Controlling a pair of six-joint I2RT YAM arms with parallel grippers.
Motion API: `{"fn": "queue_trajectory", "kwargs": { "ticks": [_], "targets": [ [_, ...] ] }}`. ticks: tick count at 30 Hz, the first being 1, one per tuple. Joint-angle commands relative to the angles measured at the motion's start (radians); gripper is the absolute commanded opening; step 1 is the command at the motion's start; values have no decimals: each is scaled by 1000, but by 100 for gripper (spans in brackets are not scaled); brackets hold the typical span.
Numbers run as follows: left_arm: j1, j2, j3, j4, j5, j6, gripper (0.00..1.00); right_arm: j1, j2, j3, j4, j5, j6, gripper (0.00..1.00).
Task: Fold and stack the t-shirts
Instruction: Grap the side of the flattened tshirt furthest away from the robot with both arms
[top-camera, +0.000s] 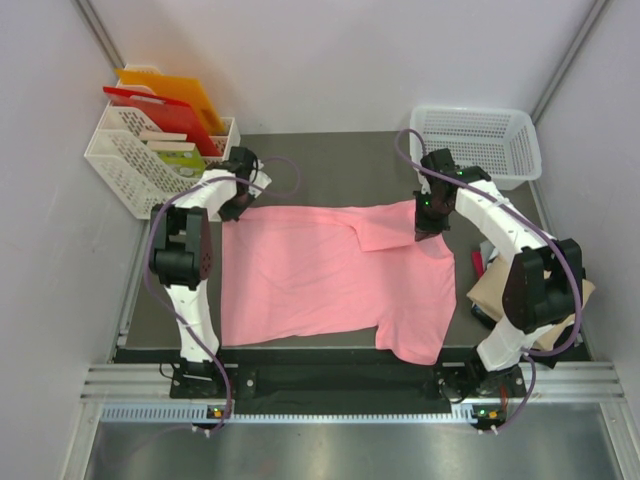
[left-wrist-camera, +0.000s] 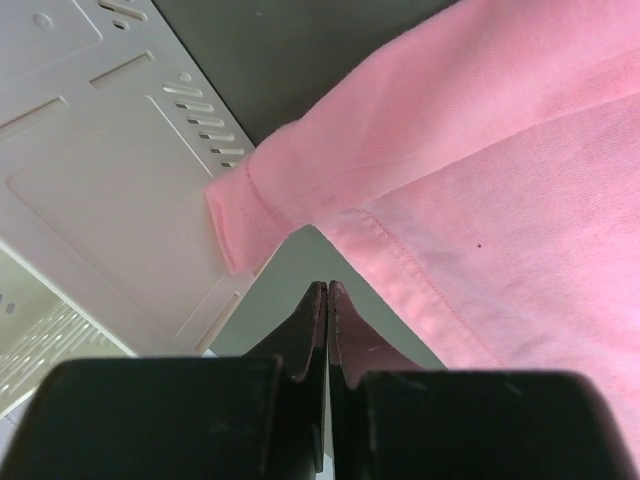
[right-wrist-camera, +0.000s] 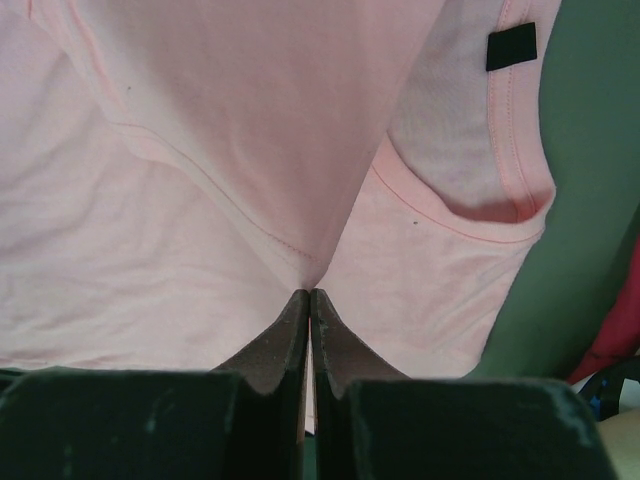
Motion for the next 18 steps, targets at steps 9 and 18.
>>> {"fn": "queue_trajectory", "kwargs": {
  "ticks": [9,18],
  "targets": [
    [-8,-5,99,1,-1,-22,17,-6,-40,42,0,-6,-4,0],
    [-8,14,84,28,-32,1,35,-9,-34,45,3,-15,-4,0]
  ]
}}
